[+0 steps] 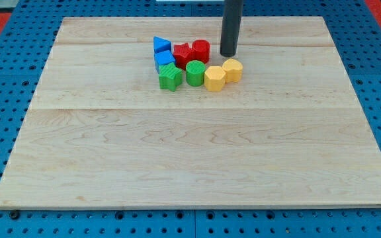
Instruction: Place the red star above the green circle
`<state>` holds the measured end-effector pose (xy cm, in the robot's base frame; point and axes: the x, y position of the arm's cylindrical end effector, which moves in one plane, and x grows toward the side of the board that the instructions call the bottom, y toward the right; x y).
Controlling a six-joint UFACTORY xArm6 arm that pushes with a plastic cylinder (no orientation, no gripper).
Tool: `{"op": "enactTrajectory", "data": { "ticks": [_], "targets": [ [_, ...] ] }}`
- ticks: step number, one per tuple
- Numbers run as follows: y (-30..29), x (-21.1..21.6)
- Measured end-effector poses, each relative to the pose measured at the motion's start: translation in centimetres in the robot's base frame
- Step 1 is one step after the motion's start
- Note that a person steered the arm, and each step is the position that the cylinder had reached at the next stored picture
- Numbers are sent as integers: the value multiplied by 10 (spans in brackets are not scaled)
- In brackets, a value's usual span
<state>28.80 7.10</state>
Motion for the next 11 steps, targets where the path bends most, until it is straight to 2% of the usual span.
{"op": "enactTrajectory", "data": {
  "ticks": [2, 3, 4, 5, 6, 7, 9, 10, 11],
  "targets": [
    [-68, -29],
    [-72, -18],
    [-44, 13],
    [-32, 23],
    [-41, -34],
    [-104, -30],
    [-117, 0],
    [-88, -4],
    [1, -8]
  ]
}}
